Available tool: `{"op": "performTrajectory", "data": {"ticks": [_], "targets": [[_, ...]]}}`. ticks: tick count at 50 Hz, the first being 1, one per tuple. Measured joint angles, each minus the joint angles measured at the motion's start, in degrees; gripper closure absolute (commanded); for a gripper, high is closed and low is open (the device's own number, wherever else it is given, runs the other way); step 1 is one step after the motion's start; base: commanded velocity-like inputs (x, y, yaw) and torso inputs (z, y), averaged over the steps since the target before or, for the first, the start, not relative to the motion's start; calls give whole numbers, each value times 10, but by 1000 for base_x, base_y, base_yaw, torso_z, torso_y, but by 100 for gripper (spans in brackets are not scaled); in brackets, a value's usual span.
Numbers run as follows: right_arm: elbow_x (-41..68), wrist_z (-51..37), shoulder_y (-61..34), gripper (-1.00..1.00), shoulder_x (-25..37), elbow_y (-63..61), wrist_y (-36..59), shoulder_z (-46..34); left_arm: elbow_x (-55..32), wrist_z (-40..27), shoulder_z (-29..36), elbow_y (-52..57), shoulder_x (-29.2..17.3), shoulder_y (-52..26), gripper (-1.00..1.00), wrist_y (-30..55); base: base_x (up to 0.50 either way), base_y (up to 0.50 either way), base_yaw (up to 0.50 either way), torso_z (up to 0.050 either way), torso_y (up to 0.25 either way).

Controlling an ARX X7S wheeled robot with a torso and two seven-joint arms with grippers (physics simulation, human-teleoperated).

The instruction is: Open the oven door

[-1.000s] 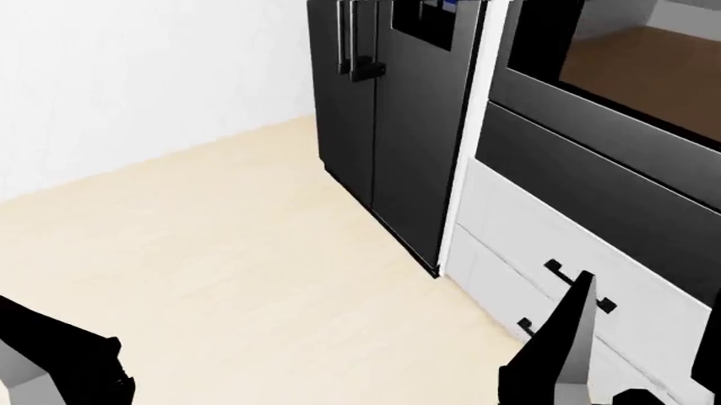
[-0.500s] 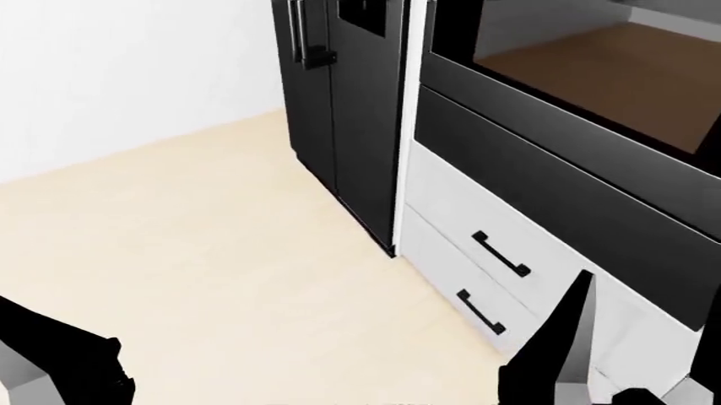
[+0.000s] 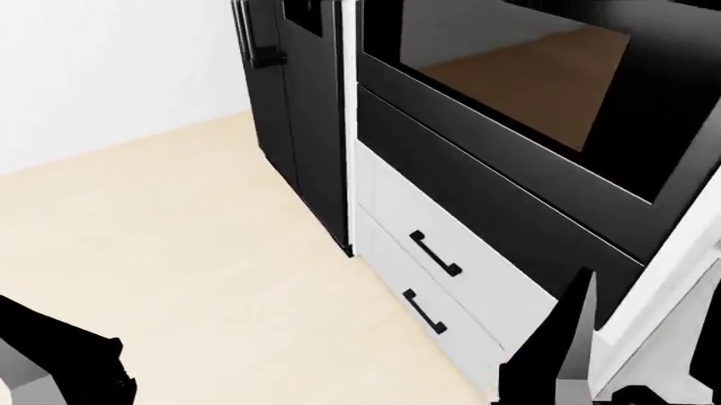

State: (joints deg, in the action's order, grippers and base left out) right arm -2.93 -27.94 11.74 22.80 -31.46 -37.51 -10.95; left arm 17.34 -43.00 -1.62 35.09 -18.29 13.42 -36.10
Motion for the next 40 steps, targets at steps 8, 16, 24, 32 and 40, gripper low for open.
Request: {"op": "performTrajectory", "data": {"ticks": [8, 16, 24, 32, 40], "targets": [[0, -1, 1, -100, 1, 0, -2, -1, 1, -1, 2, 0, -1, 0, -100, 1, 441, -239, 0, 0, 0], [2, -4, 1, -100, 2, 1, -6, -1, 1, -3, 3, -1, -2, -1, -100, 1, 517, -121, 0, 0, 0], [3, -6, 1, -100, 2, 1, -8, -1, 1, -4, 4, 0, -3, 1, -100, 1, 548, -73, 0, 0, 0], [4, -8, 0, -100, 2, 1, -8, -1, 1, -6, 5, -1, -4, 1, -100, 0, 582, 8, 0, 0, 0], [5, -8, 0, -100, 4, 1, -5, -2, 1, -7, 6, -1, -5, 1, -100, 2, 462, -202, 0, 0, 0]]}}
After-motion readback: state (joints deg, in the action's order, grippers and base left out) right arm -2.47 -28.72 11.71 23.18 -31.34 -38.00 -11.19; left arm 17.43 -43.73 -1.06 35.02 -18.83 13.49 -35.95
